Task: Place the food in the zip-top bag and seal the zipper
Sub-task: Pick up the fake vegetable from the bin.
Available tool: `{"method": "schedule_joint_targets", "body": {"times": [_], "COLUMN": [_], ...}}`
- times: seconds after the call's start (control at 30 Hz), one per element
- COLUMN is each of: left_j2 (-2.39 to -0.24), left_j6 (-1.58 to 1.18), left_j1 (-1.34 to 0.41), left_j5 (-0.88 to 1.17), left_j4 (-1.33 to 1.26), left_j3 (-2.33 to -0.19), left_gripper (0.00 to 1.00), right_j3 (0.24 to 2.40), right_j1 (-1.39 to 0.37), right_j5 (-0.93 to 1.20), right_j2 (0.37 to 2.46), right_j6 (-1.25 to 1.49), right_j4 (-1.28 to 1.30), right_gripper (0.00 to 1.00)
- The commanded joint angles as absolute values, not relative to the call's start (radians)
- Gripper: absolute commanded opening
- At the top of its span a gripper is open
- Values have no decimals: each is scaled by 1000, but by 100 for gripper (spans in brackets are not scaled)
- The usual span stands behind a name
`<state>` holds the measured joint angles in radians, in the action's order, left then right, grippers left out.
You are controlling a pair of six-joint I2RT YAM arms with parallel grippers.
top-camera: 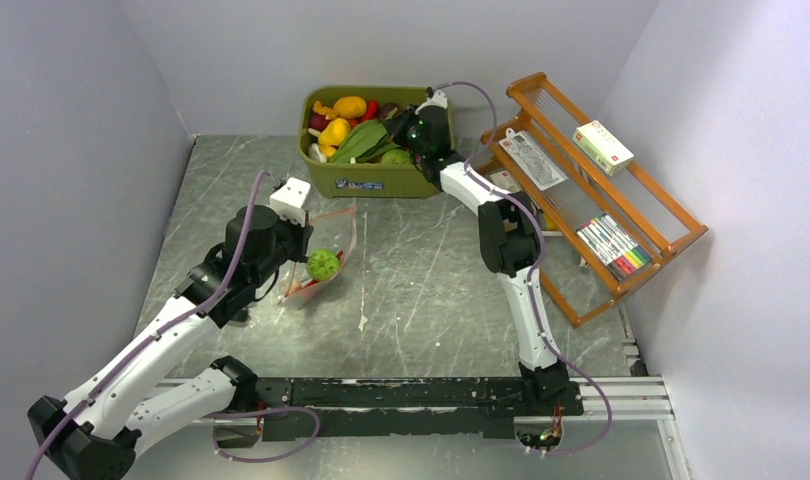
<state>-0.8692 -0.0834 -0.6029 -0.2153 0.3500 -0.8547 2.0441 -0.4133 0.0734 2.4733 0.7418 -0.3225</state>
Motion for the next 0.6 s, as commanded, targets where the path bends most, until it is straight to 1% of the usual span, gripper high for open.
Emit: {"method": "schedule_joint_targets", "body": {"times": [0.0,0.2,0.57], "left_j2": [-870,-868,-933], "left_j6": [-117,-133,-206], "left_j1": [-575,-566,-565], "left_j5": [-178,-164,-187], "left_j4": [325,314,318], "left_j3": [-862,-856,-889], "left_gripper": [7,7,7], "right_j3": [2002,1939,1856], "right_j1": [-400,-399,-400], "right_j5": [100,79,61], "right_j2": [2352,2256,2109], "right_j6": [641,571,387], "right_j4": [-413,-449,-462], "right_gripper": [0,0,0]}}
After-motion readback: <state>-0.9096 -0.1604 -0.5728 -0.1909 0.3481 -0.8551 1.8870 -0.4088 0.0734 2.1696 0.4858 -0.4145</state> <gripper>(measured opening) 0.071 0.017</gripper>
